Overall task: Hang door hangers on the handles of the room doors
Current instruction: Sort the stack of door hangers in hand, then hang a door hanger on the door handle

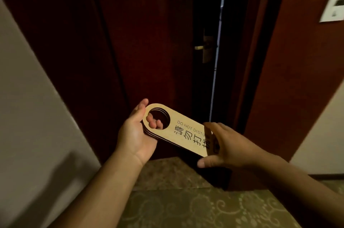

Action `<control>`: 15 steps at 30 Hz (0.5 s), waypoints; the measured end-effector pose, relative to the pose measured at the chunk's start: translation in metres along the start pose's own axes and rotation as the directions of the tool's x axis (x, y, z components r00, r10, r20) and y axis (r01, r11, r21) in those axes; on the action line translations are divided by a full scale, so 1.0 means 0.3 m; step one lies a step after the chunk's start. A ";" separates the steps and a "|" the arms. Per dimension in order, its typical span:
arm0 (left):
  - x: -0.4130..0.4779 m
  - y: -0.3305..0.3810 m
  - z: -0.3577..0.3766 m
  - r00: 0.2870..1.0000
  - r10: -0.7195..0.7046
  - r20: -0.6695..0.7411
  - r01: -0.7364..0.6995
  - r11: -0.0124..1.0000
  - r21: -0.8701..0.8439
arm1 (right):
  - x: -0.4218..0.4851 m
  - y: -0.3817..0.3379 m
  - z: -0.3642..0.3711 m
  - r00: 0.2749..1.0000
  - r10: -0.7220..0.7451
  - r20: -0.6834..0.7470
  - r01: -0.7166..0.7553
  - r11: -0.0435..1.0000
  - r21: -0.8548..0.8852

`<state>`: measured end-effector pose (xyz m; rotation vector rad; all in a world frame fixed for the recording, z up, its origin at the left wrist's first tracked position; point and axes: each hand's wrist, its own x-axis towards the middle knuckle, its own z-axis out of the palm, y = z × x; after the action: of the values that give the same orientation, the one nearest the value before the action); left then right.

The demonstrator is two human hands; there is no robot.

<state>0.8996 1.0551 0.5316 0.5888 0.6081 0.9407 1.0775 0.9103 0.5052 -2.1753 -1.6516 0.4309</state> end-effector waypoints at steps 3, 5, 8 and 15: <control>0.090 0.064 -0.019 0.998 0.054 0.008 -0.054 0.998 -0.033 | 0.151 -0.062 0.026 0.996 -0.081 -0.032 0.081 0.997 0.000; 0.164 0.104 -0.037 0.997 0.075 0.027 -0.073 0.996 -0.040 | 0.254 -0.086 0.042 0.993 -0.108 -0.045 0.107 0.994 -0.005; 0.293 0.157 -0.040 0.990 0.053 0.129 -0.050 0.998 -0.029 | 0.395 -0.098 0.039 0.997 -0.059 -0.054 0.060 0.998 0.026; 0.584 0.228 0.023 0.828 -0.109 0.551 0.035 0.989 0.142 | 0.658 -0.054 -0.028 0.994 0.041 -0.105 -0.029 0.993 0.115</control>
<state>0.9460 1.2369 0.5459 0.9064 0.1563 0.6124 1.1199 1.1038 0.5169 -2.1084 -1.4975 0.3999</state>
